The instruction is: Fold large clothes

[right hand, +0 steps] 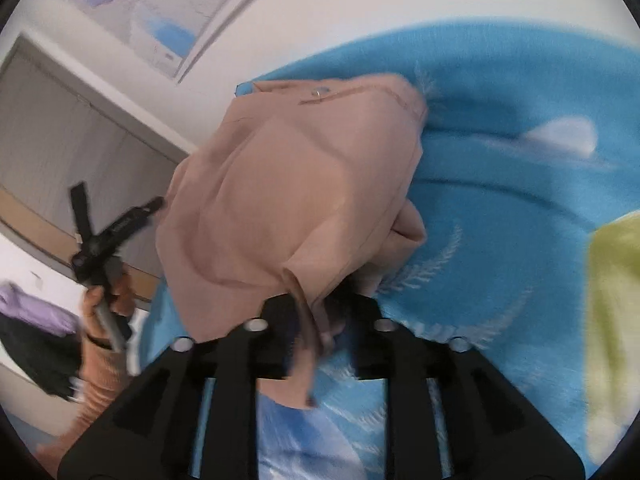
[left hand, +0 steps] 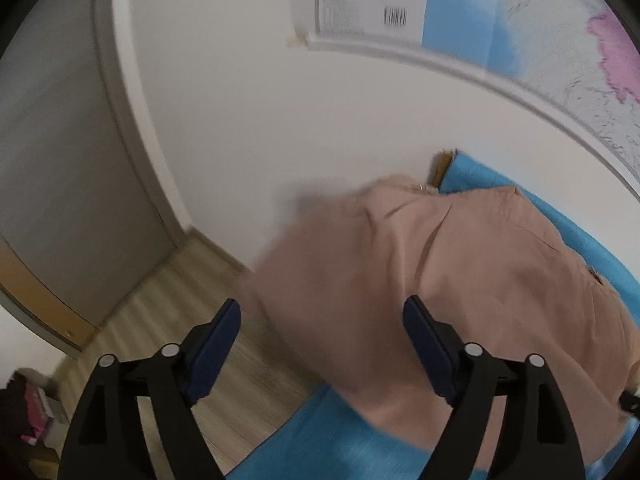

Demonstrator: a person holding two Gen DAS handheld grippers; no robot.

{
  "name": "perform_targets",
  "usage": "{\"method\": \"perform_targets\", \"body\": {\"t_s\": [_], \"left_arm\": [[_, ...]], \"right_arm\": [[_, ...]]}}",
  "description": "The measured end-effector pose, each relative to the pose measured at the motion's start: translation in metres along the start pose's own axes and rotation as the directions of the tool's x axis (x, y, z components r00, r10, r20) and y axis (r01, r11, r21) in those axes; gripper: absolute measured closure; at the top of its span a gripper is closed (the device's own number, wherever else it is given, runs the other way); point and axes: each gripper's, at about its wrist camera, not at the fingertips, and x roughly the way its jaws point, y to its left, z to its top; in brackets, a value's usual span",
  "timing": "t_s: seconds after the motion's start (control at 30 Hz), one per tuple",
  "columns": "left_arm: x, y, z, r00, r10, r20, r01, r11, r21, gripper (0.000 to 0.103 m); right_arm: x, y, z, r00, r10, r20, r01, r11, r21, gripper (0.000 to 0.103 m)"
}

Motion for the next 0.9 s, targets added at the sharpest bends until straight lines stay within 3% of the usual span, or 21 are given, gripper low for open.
{"method": "perform_targets", "body": {"t_s": [0.03,0.13,0.27,0.43,0.5,0.6,0.7,0.9], "left_arm": [[-0.01,-0.001,-0.003,1.0,0.002,0.02,-0.003,1.0,0.015,0.022],[-0.029,-0.009,-0.016,0.997,-0.06,0.047,0.057,0.997,0.049,0.022],[-0.037,-0.038,-0.031,0.981,-0.192,0.019,0.189,0.976,0.113,0.022],[-0.038,-0.087,-0.053,0.958,-0.285,-0.023,0.284,0.937,0.202,0.022],[-0.032,-0.103,-0.064,0.949,-0.31,-0.054,0.314,0.926,0.21,0.022],[-0.025,-0.116,-0.076,0.954,-0.291,-0.07,0.299,0.928,0.224,0.02],[-0.02,-0.124,-0.082,0.965,-0.252,-0.067,0.261,0.934,0.244,0.02],[-0.031,-0.123,-0.085,0.967,-0.249,-0.045,0.253,0.942,0.219,0.019]], "right_arm": [[-0.008,0.005,-0.002,0.999,-0.034,0.027,0.035,0.999,-0.032,0.049],[-0.037,0.017,-0.006,0.986,-0.118,0.121,0.13,0.987,-0.092,0.048],[-0.056,0.043,-0.005,0.966,-0.125,0.228,0.166,0.971,-0.173,0.048],[-0.017,0.074,0.0,0.981,-0.095,0.17,0.144,0.941,-0.306,0.054],[0.004,0.069,0.0,0.989,-0.102,0.103,0.128,0.947,-0.294,0.054],[0.036,0.051,0.002,0.994,-0.105,0.01,0.105,0.97,-0.218,0.054],[0.036,0.05,-0.003,0.995,-0.097,0.026,0.1,0.968,-0.231,0.052],[0.011,0.059,-0.012,0.994,-0.08,0.069,0.095,0.963,-0.252,0.04]]}}
